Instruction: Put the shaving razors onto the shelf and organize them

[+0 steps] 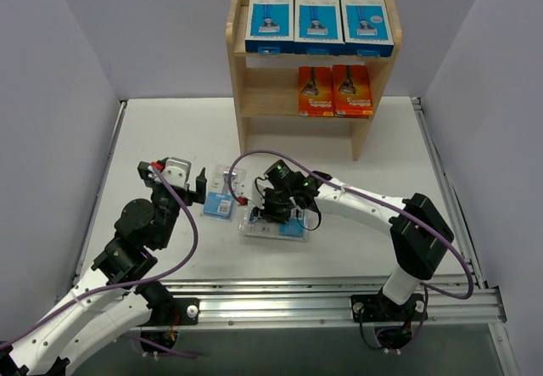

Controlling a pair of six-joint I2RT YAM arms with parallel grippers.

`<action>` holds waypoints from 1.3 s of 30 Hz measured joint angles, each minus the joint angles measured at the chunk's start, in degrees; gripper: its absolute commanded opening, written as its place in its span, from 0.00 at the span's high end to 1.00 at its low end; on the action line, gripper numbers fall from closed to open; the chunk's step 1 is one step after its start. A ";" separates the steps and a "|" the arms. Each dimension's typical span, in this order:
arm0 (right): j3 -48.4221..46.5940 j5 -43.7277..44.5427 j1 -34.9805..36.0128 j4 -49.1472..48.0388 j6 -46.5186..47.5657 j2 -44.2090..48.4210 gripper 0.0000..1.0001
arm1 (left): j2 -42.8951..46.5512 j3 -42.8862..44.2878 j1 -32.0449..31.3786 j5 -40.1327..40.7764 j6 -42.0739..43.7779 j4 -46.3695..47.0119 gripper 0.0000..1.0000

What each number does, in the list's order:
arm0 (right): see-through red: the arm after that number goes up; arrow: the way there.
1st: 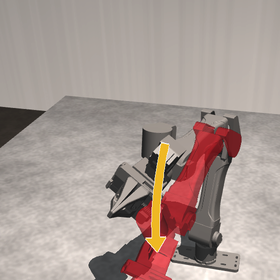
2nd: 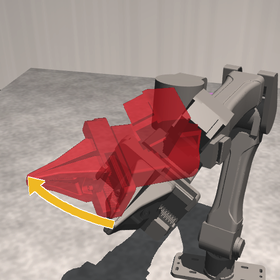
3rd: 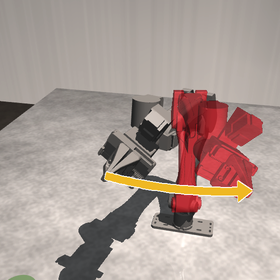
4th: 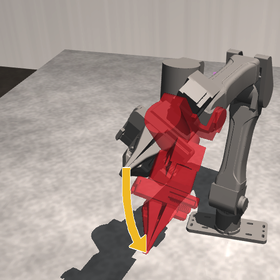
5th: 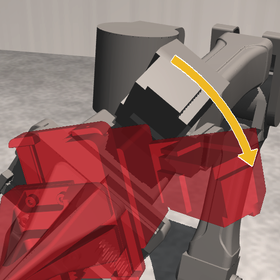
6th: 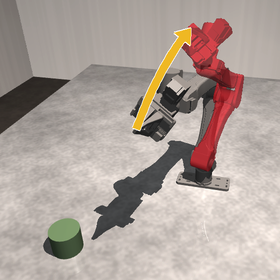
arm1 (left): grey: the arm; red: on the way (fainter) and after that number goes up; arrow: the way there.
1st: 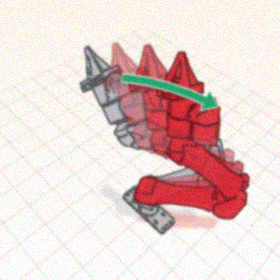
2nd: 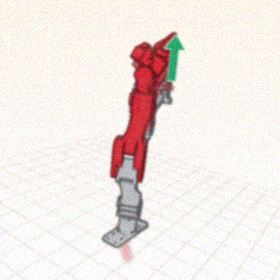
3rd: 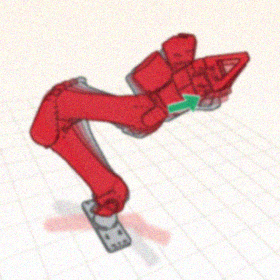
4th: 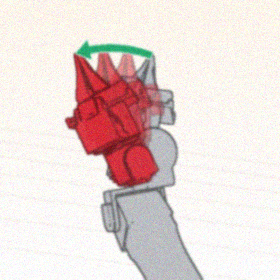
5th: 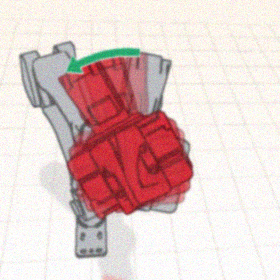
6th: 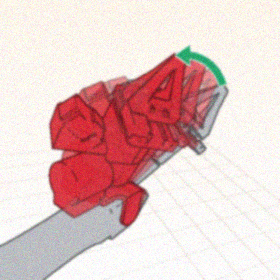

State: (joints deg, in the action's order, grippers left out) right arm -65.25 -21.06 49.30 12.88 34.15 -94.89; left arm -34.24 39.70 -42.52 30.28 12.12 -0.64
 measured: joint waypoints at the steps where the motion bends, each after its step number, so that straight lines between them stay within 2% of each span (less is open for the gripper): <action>1: 0.02 -0.42 0.04 0.83 1.25 0.00 0.60 | 0.07 0.00 0.00 0.17 0.02 0.00 0.06; 2: 0.04 -0.79 0.04 1.36 2.21 0.00 0.50 | 0.11 0.00 0.00 0.37 0.02 0.00 0.06; 3: 0.15 -1.03 0.11 1.44 3.10 0.02 0.29 | 0.13 0.00 0.00 0.52 0.04 0.00 0.06; 4: 0.37 -1.09 0.17 1.31 3.26 0.13 0.01 | 0.17 0.00 0.00 0.63 0.07 0.00 0.06; 7: 1.88 0.20 0.22 -1.16 1.84 1.75 0.00 | 0.26 0.00 0.00 0.92 0.09 0.02 0.06; 11: 2.56 4.11 -0.52 -6.38 -5.40 4.07 0.00 | 0.26 0.00 0.00 0.96 0.09 0.02 0.06; 18: 2.99 19.02 -1.36 -15.08 -29.77 6.34 0.00 | 0.04 0.00 0.00 0.94 0.07 0.00 0.06; 25: 3.37 31.91 1.20 -8.48 -54.86 6.27 0.00 | -0.35 0.00 0.00 0.63 0.07 0.00 0.06; 29: 12.41 36.04 3.74 -8.09 -67.98 10.40 0.02 | -1.14 0.00 0.00 0.09 0.07 0.00 0.06; 30: 13.77 36.22 4.17 -7.76 -69.48 11.19 0.02 | -1.22 0.00 -0.02 -0.02 0.07 -0.02 0.06; 33: 19.26 36.50 5.88 -7.52 -75.89 14.45 0.12 | -1.55 0.00 0.00 -0.28 0.07 -0.02 0.06; 39: 23.56 37.09 9.75 -7.98 -85.22 16.39 0.16 | -1.86 0.00 0.00 -0.26 0.07 -0.02 0.06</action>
State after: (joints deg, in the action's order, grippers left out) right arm -41.69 16.03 59.05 4.91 -51.07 -78.50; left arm -36.10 39.70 -42.52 30.02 12.19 -0.67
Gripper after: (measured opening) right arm 0.844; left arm 0.942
